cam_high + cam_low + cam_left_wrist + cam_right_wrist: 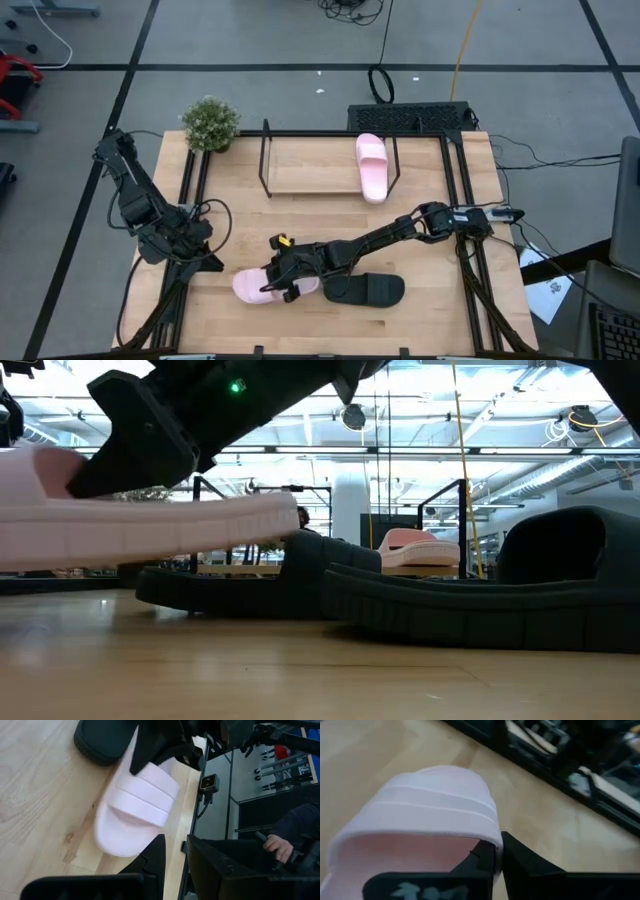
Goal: Pick and place slides into the shelf
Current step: Put the pink slide on the shelf
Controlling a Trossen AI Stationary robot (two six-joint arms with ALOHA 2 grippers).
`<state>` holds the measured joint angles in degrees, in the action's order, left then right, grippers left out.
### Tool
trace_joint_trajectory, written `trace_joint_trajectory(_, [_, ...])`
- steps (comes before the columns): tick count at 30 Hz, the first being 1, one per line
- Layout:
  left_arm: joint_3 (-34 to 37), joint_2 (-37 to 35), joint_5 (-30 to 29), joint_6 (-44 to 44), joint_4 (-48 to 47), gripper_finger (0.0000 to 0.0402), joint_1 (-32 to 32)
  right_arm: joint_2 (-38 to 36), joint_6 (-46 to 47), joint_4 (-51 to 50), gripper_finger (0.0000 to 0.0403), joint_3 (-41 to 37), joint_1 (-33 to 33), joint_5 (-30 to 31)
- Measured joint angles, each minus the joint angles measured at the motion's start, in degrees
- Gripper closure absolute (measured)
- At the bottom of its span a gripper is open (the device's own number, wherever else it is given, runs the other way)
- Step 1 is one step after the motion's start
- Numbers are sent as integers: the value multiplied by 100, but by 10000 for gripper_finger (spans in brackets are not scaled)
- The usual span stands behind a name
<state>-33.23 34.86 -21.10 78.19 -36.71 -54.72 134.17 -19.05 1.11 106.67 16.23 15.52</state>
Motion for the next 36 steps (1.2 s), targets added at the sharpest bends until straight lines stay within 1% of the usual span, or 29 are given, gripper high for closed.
trace_joint_trajectory(4, [0, 1, 0, 0, 3, 328, 0, -59, 7, -140, 397, 30, -14, 489])
trace_joint_trajectory(6, [0, -1, 0, 0, 4, 328, 0, -131, 26, -160, 397, 35, -38, 586])
trace_joint_trajectory(10, [-1, 0, -38, 2, 47, 328, -2, -438, 272, -272, 398, 41, -72, 955])
trace_joint_trajectory(18, [0, 30, -622, -76, 224, 328, 0, -1013, 706, -285, 399, 44, -141, 1594])
trace_joint_trajectory(23, [-2, 82, -990, -431, 683, 328, 9, -1135, 777, -329, 400, 50, -162, 1922])
trace_joint_trajectory(28, [-2, 85, -1250, -807, 1294, 328, 9, -1137, 798, -487, 400, 46, -166, 2008])
trace_joint_trajectory(33, [-2, 86, -1513, -962, 1508, 328, 11, -1137, 1003, -771, 400, 46, -185, 2775])
trace_joint_trajectory(36, [-2, 86, -1551, -960, 1569, 328, 11, -1134, 988, -813, 400, 41, -234, 3293])
